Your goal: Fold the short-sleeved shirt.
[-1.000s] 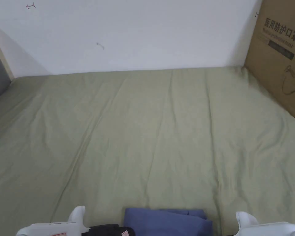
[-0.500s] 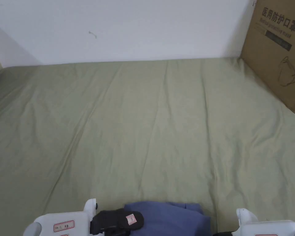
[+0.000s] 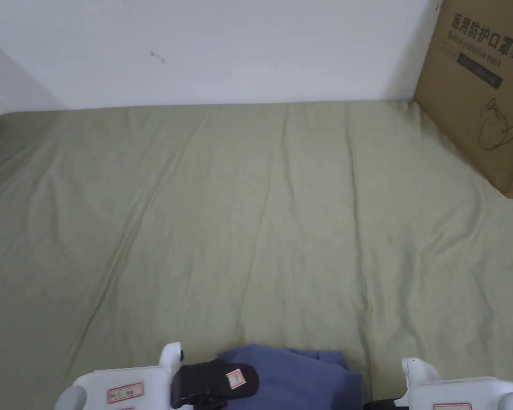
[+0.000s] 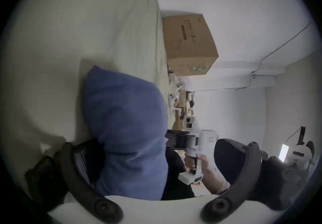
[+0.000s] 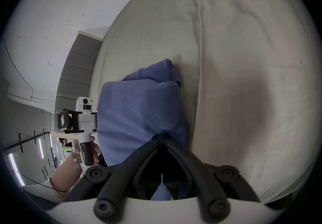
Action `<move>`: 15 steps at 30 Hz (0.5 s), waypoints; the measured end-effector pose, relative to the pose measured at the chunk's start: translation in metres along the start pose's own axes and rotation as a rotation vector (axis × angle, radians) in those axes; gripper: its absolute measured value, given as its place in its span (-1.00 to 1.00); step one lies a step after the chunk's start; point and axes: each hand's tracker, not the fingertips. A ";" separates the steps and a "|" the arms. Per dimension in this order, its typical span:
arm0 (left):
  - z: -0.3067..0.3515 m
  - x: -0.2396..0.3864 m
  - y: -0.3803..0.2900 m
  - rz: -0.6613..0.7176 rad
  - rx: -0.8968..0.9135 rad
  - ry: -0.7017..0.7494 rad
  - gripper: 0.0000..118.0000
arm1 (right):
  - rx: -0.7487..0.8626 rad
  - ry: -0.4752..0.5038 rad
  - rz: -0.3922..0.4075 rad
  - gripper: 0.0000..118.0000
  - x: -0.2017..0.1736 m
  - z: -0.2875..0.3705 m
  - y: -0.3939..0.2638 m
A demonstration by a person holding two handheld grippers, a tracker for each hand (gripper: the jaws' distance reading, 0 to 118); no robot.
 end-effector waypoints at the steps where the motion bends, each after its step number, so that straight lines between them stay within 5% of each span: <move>1: -0.002 -0.003 -0.003 -0.011 -0.001 -0.011 1.00 | -0.001 0.001 -0.001 -1.00 0.000 0.000 0.000; 7: -0.030 -0.009 -0.002 0.065 -0.051 -0.085 1.00 | 0.001 -0.007 0.005 -1.00 -0.001 -0.001 0.000; 10: -0.037 0.015 -0.007 -0.049 -0.077 0.074 1.00 | 0.005 -0.013 0.011 -1.00 -0.003 0.000 0.000; 11: -0.035 0.024 -0.010 -0.097 -0.077 0.161 0.86 | 0.006 -0.016 0.014 -1.00 -0.004 0.000 0.000; 12: -0.033 0.031 -0.012 -0.144 -0.067 0.276 0.48 | 0.009 -0.017 0.016 -1.00 -0.004 0.001 -0.001; 13: -0.027 0.034 -0.015 -0.200 -0.057 0.428 -0.22 | 0.012 -0.018 0.017 -1.00 -0.004 0.001 -0.001; 15: -0.024 0.034 -0.023 -0.162 -0.043 0.339 -0.27 | 0.014 -0.009 0.014 -1.00 -0.003 0.001 -0.002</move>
